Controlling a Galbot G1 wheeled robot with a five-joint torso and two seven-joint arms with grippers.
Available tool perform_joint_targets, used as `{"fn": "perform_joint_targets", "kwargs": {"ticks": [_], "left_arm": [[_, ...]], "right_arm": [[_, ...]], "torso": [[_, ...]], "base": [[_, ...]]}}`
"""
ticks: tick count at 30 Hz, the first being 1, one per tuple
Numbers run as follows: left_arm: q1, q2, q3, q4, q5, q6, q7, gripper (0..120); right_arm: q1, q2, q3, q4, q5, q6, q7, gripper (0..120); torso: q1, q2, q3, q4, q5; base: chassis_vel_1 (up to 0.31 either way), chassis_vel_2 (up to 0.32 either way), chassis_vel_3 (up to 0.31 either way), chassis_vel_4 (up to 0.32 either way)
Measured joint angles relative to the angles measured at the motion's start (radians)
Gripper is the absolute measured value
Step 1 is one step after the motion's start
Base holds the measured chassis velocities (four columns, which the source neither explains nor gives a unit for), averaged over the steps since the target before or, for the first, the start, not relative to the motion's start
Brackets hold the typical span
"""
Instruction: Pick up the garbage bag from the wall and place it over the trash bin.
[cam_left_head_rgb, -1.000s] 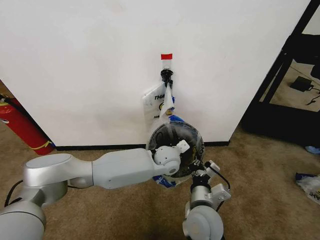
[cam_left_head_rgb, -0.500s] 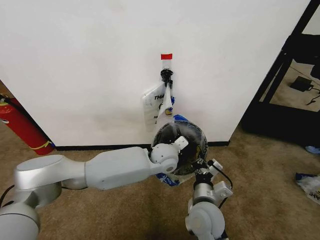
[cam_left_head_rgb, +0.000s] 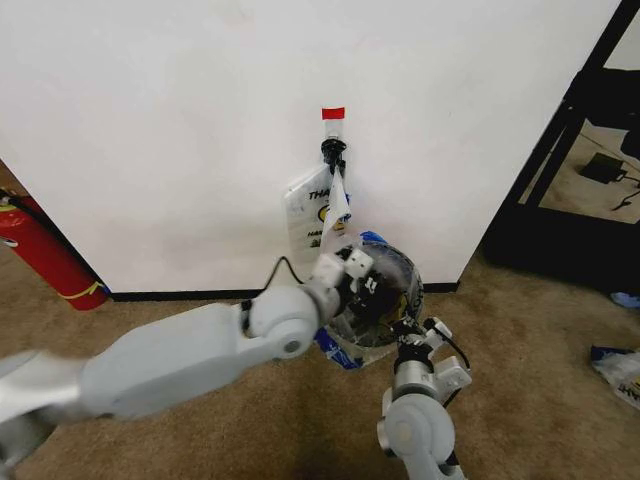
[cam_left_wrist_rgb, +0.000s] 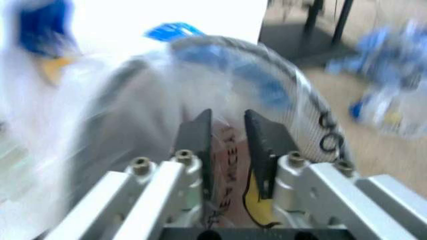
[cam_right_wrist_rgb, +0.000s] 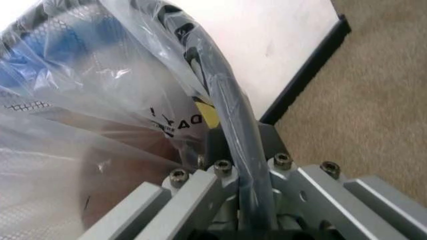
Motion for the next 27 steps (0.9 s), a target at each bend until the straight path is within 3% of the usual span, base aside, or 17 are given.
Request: {"fn": "perform_joint_targets", "kwargs": {"ticks": [5,7,8,11,13,19,24,27], "left_arm": [[0.197,0.043,-0.155,-0.045,0.048,-0.135,0.03,46],[0.207,0.043,-0.164,-0.046,0.049,-0.14,0.03,48],[0.319,0.037,-0.278,-0.062,0.058,-0.195,0.032,56],[0.478,0.031,-0.432,-0.088,0.063,-0.254,0.063,68],[0.508,0.029,-0.454,-0.092,0.064,-0.264,0.072,71],[0.698,0.008,-0.567,-0.079,0.015,-0.389,0.155,97],[0.815,0.004,-0.614,-0.062,-0.066,-0.425,0.263,100],[0.896,0.005,-0.625,-0.045,-0.038,-0.441,0.338,99]], "right_arm": [[0.007,-0.003,0.016,0.036,0.104,-0.039,0.056,0],[0.007,-0.003,0.016,0.037,0.107,-0.04,0.058,0],[0.007,-0.003,0.02,0.046,0.133,-0.05,0.077,0],[0.005,-0.006,0.025,0.052,0.164,-0.06,0.097,0],[0.005,-0.006,0.026,0.052,0.168,-0.061,0.1,0],[0.008,-0.017,0.035,0.061,0.19,-0.072,0.116,0],[0.01,-0.025,0.061,0.079,0.224,-0.083,0.132,0],[0.008,-0.03,0.083,0.097,0.262,-0.093,0.143,0]], "torso": [[0.0,0.0,0.0,-0.0001,0.0003],[0.0,0.0,0.0,-0.0001,0.0004],[0.0,0.0,0.0,-0.0005,0.0003],[0.0,0.0,0.0,0.0001,0.0005],[0.0,0.0,0.0,0.0002,0.0005],[0.0,0.0,0.0,-0.0002,0.0006],[0.0,0.0,0.0,-0.0002,0.0005],[0.0,0.0,0.0,0.0,0.0004]], "base": [[0.0,0.0,0.0,0.0],[0.0,0.0,0.0,0.0],[0.0,0.0,0.0,0.0],[0.0,0.0,0.0,0.0],[0.0,0.0,0.0,0.0],[0.0,0.0,0.0,0.0],[0.0,0.0,0.0,0.0],[0.0,0.0,0.0,0.0]]}}
